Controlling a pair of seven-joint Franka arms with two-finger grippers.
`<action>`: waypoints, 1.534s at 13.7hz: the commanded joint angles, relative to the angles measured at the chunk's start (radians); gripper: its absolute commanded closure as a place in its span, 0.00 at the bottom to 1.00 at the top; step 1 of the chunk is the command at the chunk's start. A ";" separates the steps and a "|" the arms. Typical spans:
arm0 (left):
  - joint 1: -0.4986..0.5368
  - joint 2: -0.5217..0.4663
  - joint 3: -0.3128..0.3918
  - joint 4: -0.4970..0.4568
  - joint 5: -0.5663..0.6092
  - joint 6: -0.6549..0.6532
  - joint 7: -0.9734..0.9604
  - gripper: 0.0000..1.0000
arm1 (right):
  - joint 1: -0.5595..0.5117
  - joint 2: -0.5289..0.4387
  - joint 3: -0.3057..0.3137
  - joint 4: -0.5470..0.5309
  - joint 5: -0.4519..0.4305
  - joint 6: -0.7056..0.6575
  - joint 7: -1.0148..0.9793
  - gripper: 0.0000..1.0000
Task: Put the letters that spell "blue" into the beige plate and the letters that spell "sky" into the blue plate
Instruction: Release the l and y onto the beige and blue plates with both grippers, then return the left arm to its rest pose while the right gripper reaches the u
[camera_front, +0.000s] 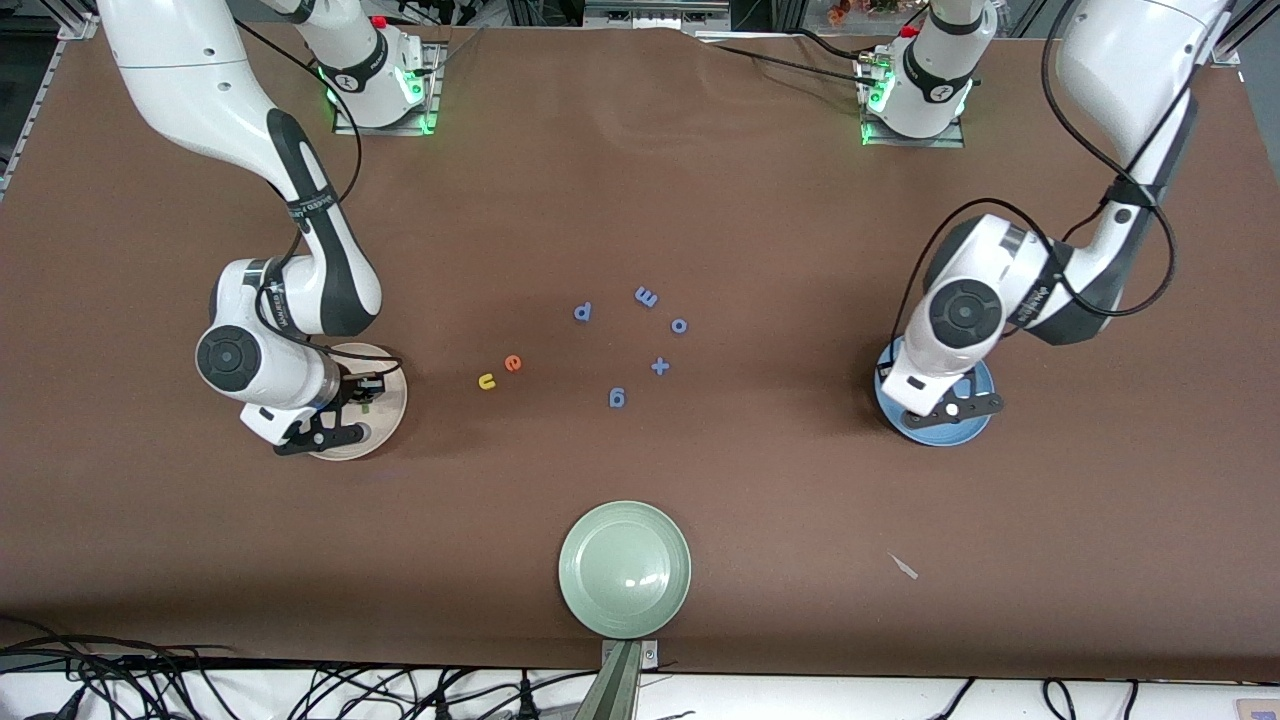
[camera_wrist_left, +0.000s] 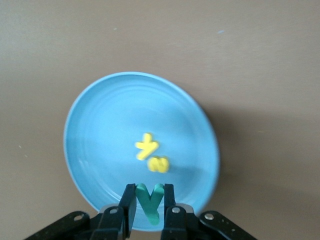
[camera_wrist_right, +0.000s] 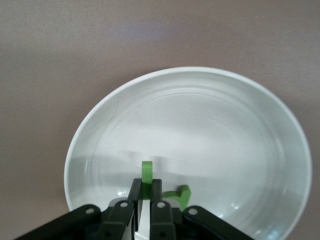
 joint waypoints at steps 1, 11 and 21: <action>0.020 0.004 -0.010 -0.017 0.007 0.006 0.071 0.38 | 0.016 -0.012 0.009 -0.006 0.058 0.002 0.030 0.21; 0.026 -0.145 -0.048 0.163 -0.226 -0.177 0.264 0.00 | 0.229 -0.020 0.028 0.019 0.078 -0.009 0.475 0.21; -0.085 -0.343 0.271 0.383 -0.552 -0.577 0.813 0.00 | 0.244 0.046 0.044 0.001 0.087 0.115 0.471 0.22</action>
